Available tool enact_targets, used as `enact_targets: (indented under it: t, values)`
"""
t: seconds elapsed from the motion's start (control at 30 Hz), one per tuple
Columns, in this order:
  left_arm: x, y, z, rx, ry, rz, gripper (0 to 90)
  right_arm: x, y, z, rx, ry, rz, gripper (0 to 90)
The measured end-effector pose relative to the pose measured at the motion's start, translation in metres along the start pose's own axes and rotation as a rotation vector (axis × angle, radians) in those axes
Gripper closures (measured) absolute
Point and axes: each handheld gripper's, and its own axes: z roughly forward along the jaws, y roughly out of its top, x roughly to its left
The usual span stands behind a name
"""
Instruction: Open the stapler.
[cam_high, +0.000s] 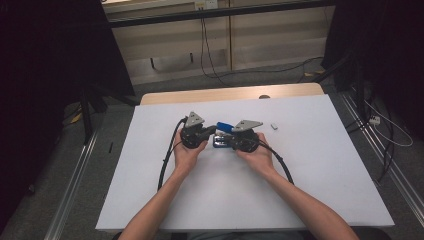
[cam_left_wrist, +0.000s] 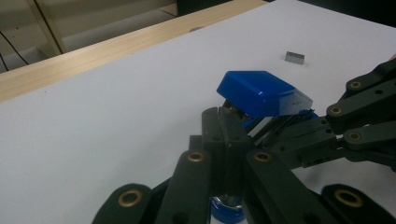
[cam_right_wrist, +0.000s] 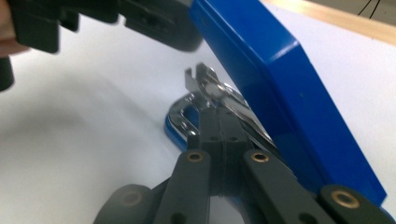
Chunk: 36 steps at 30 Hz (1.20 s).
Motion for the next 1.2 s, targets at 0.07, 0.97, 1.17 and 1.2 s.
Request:
enact_targets:
  t: [0.07,0.97,1.17,1.2]
  values:
    - [0.0,0.0,0.0,0.0,0.001,0.001,90.0,0.002,0.001,0.0,-0.013,-0.004,-0.006,90.0]
    - [0.001,0.0,0.0,0.002,-0.008,-0.017,90.0,0.015,0.008,0.009,-0.077,-0.098,-0.013,90.0]
    - [0.004,-0.004,0.004,0.029,-0.005,-0.02,90.0,0.016,0.008,0.01,-0.078,-0.1,-0.012,90.0]
    - [0.004,-0.005,0.005,0.033,-0.005,-0.022,90.0,0.016,0.008,0.01,-0.08,-0.101,-0.013,90.0]
